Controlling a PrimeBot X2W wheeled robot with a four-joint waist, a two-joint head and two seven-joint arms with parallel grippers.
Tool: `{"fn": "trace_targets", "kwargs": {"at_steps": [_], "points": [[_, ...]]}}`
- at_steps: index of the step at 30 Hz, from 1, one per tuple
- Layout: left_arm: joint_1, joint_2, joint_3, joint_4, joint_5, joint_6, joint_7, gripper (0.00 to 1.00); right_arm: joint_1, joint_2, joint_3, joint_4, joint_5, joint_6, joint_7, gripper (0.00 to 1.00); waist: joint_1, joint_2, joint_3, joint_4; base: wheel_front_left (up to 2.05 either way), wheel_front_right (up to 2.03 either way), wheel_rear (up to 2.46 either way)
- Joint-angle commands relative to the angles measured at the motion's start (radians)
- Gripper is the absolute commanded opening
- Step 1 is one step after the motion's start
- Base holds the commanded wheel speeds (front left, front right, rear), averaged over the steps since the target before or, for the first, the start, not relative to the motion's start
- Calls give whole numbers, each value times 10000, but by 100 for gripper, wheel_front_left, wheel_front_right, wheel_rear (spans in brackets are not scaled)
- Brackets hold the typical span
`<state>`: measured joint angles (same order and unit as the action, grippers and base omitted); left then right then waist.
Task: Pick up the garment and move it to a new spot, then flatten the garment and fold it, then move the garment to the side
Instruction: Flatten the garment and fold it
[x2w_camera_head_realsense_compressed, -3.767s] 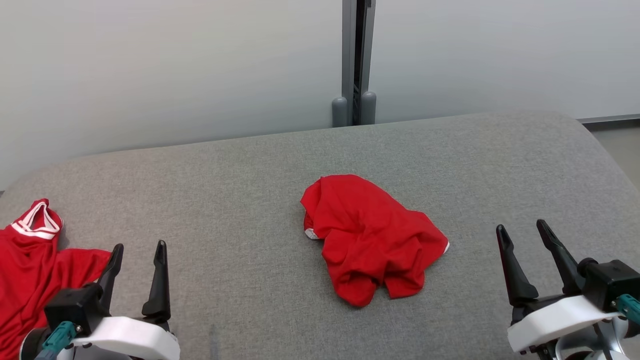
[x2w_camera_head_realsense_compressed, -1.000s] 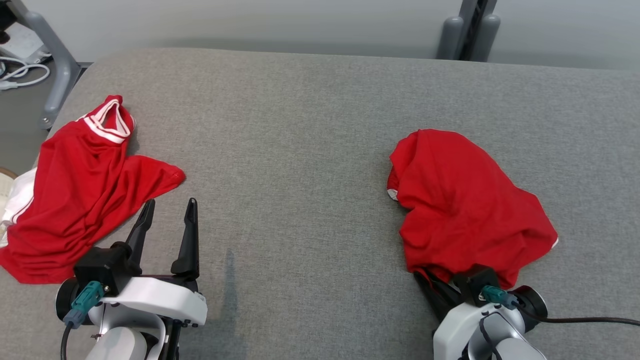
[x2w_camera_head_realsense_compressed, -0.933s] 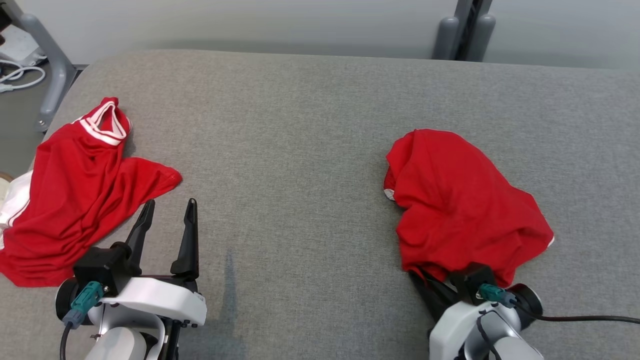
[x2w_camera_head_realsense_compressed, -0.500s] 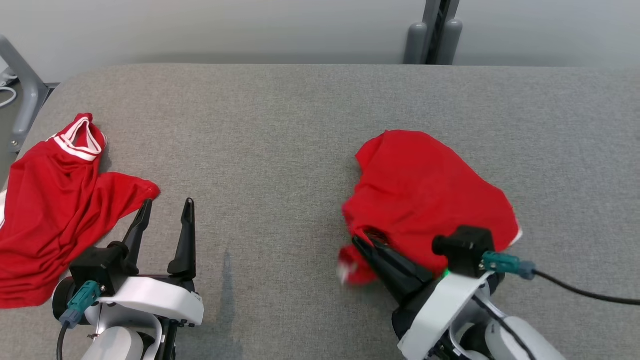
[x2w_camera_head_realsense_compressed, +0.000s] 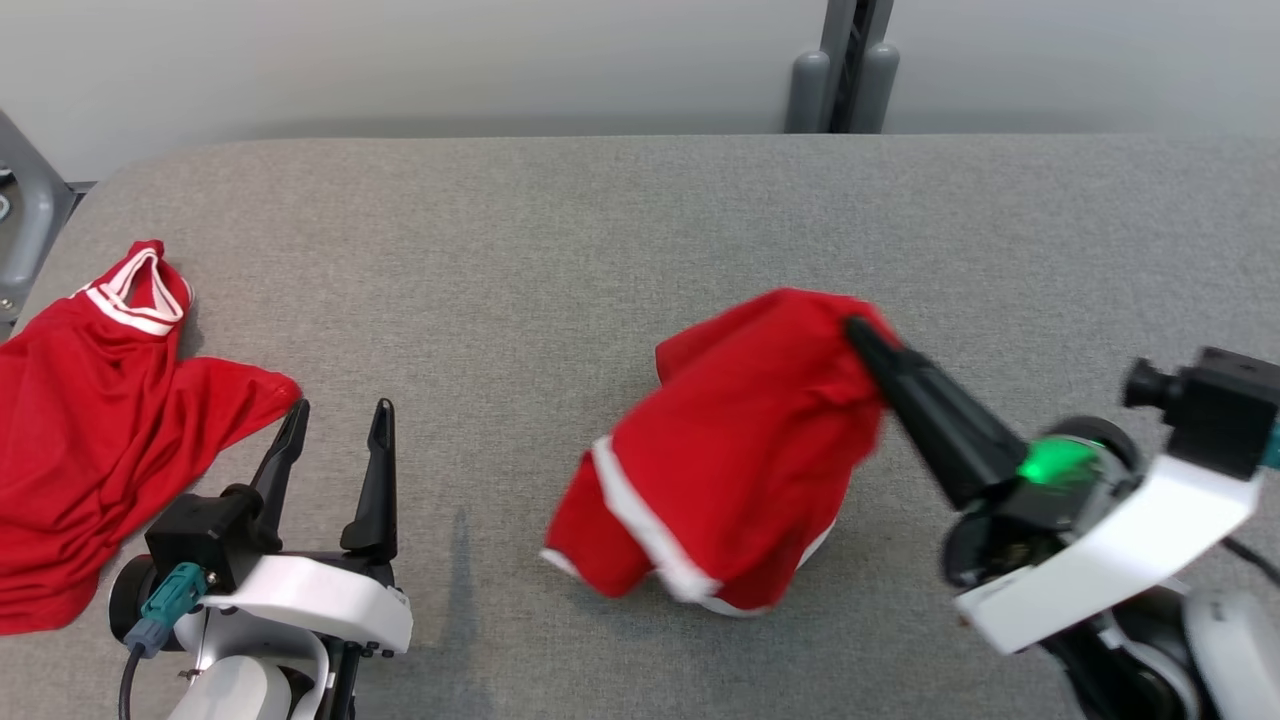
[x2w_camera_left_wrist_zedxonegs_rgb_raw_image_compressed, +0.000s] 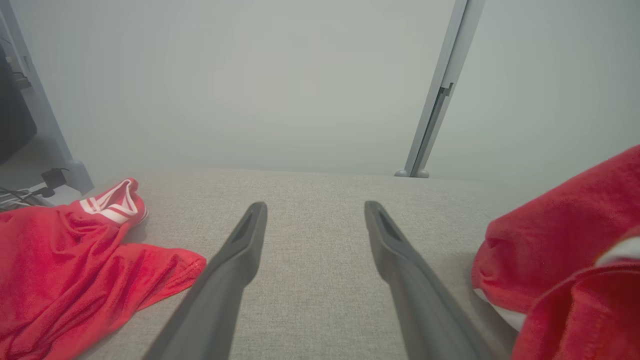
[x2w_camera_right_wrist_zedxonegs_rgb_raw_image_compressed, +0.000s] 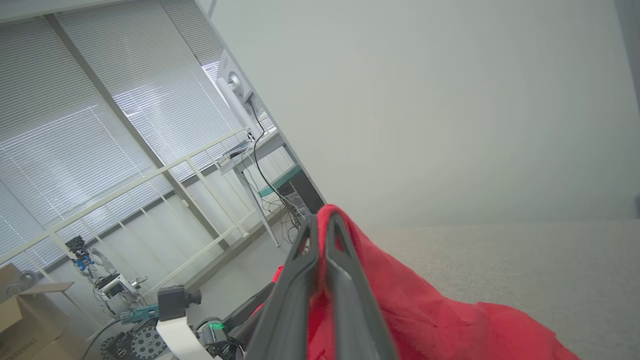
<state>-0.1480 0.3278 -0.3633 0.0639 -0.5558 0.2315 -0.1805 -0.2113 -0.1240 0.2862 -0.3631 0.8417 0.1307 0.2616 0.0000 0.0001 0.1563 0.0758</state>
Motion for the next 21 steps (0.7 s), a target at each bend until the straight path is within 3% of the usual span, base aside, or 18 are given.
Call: {"fn": "trace_targets", "kwargs": {"at_steps": [1,6,12,20,21], "points": [[-16,20,4,-40,-27,60,-3,100,418,19,-524,253,263,1,188,0,0,-1,57,-61,0,0,0],[-162,48,-45,-75,-28,4,18,100,1033,4,-2591,1889,457,2,450,0,0,-1,249,-218,0,0,0],[-349,46,-144,-75,22,-68,68,100,605,-146,-3907,4032,192,2,162,0,0,-1,452,-299,0,0,0],[-633,-16,-295,11,69,-180,44,100,-618,-375,-4517,6781,-482,2,-943,0,0,-1,781,-158,0,0,0],[-644,-26,-306,25,60,-181,37,100,-722,-388,-4464,6971,-551,2,-1090,22,0,-1,793,-137,0,0,0]]}}
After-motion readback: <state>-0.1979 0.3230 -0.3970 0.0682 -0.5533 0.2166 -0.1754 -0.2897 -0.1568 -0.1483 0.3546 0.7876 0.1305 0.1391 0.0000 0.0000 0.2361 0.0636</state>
